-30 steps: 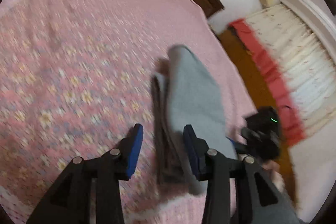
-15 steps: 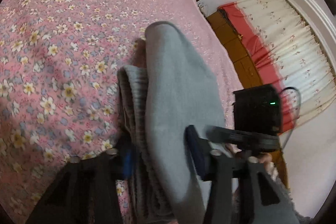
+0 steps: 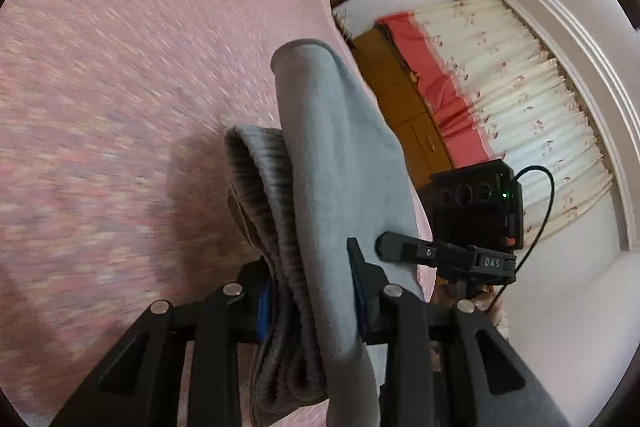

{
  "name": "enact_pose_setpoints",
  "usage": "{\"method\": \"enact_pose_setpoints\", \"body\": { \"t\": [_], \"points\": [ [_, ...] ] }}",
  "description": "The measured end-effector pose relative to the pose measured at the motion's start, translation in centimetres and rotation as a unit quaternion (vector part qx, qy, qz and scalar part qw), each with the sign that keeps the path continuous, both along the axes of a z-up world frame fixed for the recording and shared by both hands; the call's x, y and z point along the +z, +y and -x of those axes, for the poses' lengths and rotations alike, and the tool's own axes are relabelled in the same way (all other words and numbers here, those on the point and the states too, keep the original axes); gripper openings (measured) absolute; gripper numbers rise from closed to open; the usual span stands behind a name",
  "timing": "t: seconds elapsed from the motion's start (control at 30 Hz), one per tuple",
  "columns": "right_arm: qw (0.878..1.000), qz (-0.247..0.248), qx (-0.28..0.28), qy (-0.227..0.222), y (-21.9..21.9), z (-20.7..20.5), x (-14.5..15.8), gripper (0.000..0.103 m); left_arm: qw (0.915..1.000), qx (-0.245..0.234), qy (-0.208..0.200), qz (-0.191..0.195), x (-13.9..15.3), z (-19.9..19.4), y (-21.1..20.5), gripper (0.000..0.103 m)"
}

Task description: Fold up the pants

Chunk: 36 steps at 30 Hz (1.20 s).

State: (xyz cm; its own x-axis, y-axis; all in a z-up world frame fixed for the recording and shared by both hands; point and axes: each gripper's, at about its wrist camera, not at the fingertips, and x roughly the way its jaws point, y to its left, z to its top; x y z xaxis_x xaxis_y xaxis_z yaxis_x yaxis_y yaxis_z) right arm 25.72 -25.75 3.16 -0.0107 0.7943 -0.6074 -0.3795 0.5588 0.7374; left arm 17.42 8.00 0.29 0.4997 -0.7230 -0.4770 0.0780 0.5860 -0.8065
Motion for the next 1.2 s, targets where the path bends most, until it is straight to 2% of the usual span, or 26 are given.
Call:
{"method": "enact_pose_setpoints", "body": {
  "t": [0.07,0.13,0.2,0.23,0.3,0.33,0.43,0.47,0.5,0.53,0.57,0.6,0.7,0.77,0.8,0.83,0.87,0.9,0.97,1.07,1.1,1.13,1.2],
  "points": [
    [1.000,0.008,-0.016,0.020,-1.5,-0.8,-0.9,0.025,1.0000,-0.006,0.005,-0.004,-1.1,-1.5,-1.3,0.033],
    [0.999,0.015,-0.024,0.029,-1.8,-1.1,-2.5,0.026,0.9995,0.003,0.031,-0.008,-3.3,-1.9,-2.3,0.037],
    [0.997,0.063,-0.018,0.034,-1.9,-2.0,-5.1,0.032,0.9981,0.010,0.053,-0.028,-5.0,-1.7,-2.9,0.038],
    [0.996,0.078,-0.019,0.040,-1.9,-2.0,-5.8,0.033,0.9987,0.013,0.044,-0.023,-5.2,-1.4,-2.8,0.039],
    [0.996,0.065,-0.025,0.047,-2.4,-1.7,-5.4,0.033,0.9983,0.019,0.045,-0.033,-3.9,0.0,-1.9,0.040],
    [0.997,0.070,-0.029,0.028,-2.9,-1.3,-4.3,0.033,0.9980,0.026,0.040,-0.043,-3.1,1.2,-1.1,0.042],
    [0.990,0.097,-0.060,-0.085,-5.0,0.5,0.4,0.034,0.9921,0.067,-0.008,-0.106,1.8,2.7,0.3,0.043],
    [0.989,0.085,-0.065,-0.106,-5.3,1.1,1.4,0.033,0.9901,0.074,-0.027,-0.116,3.6,2.7,0.3,0.043],
    [0.990,0.045,-0.063,-0.122,-5.4,2.0,2.6,0.033,0.9887,0.074,-0.045,-0.123,5.3,2.7,-0.2,0.044],
    [0.991,0.009,-0.056,-0.122,-5.3,2.7,3.0,0.031,0.9879,0.063,-0.060,-0.128,6.7,2.2,-1.3,0.047],
    [0.992,-0.021,-0.049,-0.117,-5.0,3.4,3.2,0.024,0.9873,0.047,-0.069,-0.135,7.2,2.5,-1.8,0.048],
    [0.992,-0.046,-0.037,-0.110,-4.3,4.0,3.0,0.021,0.9858,0.030,-0.078,-0.146,7.7,1.6,-3.2,0.049],
    [0.997,-0.033,-0.010,-0.076,-1.3,6.1,0.6,0.017,0.9817,0.008,-0.084,-0.170,6.8,-1.5,-6.7,0.049],
    [0.998,-0.012,0.014,-0.065,0.4,7.3,-1.5,0.016,0.9759,0.008,-0.046,-0.213,4.3,-4.3,-8.6,0.045],
    [0.998,0.011,0.021,-0.059,1.6,7.7,-2.9,0.014,0.9697,0.014,-0.023,-0.243,2.6,-5.1,-8.7,0.030],
    [0.998,0.031,0.020,-0.054,2.4,8.0,-4.3,0.004,0.9629,0.023,-0.002,-0.269,0.9,-5.8,-8.6,0.008],
    [0.998,0.036,0.008,-0.052,2.7,8.1,-5.3,0.000,0.9603,0.035,0.004,-0.277,-0.1,-5.9,-8.1,0.004],
    [0.999,0.025,0.003,-0.048,2.5,8.3,-5.7,0.000,0.9680,0.047,-0.002,-0.247,-0.7,-5.4,-7.0,0.003],
    [0.998,0.027,0.008,-0.050,2.7,8.5,-5.3,0.000,0.9750,0.060,0.001,-0.214,-0.8,-4.6,-5.8,0.003],
    [0.994,0.064,0.030,-0.087,3.8,9.3,-3.5,0.000,0.9736,0.082,-0.004,-0.213,0.4,-1.8,-4.0,0.003],
    [0.992,0.073,0.034,-0.100,4.1,9.6,-2.7,0.000,0.9718,0.092,-0.010,-0.217,1.1,-0.7,-3.3,0.006],
    [0.991,0.071,0.038,-0.108,4.2,9.9,-2.1,0.002,0.9678,0.107,-0.020,-0.227,2.0,0.4,-3.2,0.014],
    [0.992,0.053,0.038,-0.109,4.1,10.6,-1.4,0.003,0.9684,0.109,-0.046,-0.219,3.1,3.0,-3.0,0.022]
  ]
}}
